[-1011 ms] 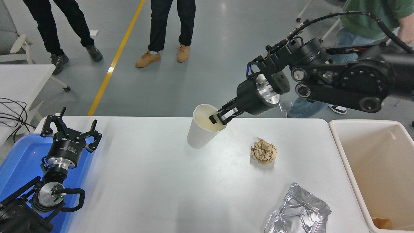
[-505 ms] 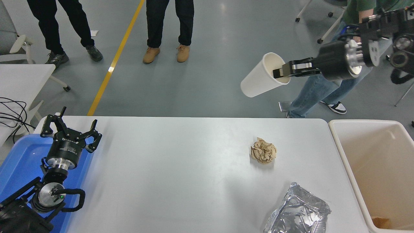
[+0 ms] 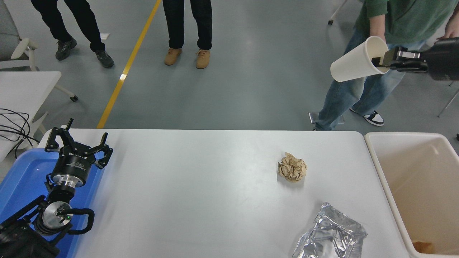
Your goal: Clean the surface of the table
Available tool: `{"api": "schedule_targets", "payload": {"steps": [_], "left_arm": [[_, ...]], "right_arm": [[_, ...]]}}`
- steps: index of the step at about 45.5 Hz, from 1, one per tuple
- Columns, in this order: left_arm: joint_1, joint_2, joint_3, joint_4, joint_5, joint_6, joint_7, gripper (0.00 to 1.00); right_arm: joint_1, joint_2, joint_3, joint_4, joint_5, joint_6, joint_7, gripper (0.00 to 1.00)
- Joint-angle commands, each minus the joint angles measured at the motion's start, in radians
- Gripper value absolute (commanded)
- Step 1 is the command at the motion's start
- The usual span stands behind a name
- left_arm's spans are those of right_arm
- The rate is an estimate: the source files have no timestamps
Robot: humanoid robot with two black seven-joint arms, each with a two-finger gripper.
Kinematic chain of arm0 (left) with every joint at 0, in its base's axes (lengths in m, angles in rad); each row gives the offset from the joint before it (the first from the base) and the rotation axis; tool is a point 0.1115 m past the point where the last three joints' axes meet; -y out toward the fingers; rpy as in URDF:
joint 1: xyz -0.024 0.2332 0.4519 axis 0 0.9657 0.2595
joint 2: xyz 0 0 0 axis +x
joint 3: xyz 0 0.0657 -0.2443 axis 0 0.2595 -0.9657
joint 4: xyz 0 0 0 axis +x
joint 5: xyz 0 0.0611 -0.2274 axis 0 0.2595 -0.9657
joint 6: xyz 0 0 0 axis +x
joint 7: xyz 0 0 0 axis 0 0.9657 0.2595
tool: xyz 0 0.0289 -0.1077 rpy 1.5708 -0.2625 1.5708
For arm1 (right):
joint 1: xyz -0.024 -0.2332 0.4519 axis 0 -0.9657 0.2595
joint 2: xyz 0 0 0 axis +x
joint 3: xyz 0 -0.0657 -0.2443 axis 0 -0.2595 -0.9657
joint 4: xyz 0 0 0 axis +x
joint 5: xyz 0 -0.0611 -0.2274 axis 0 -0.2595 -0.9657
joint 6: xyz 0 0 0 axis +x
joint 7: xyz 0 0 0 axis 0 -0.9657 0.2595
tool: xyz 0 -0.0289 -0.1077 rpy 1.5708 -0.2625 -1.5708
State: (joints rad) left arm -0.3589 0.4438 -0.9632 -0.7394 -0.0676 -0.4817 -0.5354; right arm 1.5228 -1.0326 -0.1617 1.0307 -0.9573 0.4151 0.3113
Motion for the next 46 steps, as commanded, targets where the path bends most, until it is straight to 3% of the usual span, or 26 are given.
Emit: {"api": "schedule_targets", "payload": {"steps": [1, 28, 46], "left_arm": [[0.000, 0.001, 0.000, 0.000, 0.000, 0.000, 0.000, 0.99], [0.000, 0.000, 0.000, 0.000, 0.000, 0.000, 0.000, 0.99], [0.000, 0.000, 0.000, 0.000, 0.000, 0.000, 0.000, 0.99]], "right_arm": [[-0.107, -0.075, 0.002, -0.050, 0.008, -0.081, 0.023, 0.00], [-0.407, -0.060, 0.007, -0.299, 0.250, -0.226, 0.055, 0.00], [-0.645, 0.068, 0.008, -0.486, 0.449, -0.272, 0.077, 0.00]]}}
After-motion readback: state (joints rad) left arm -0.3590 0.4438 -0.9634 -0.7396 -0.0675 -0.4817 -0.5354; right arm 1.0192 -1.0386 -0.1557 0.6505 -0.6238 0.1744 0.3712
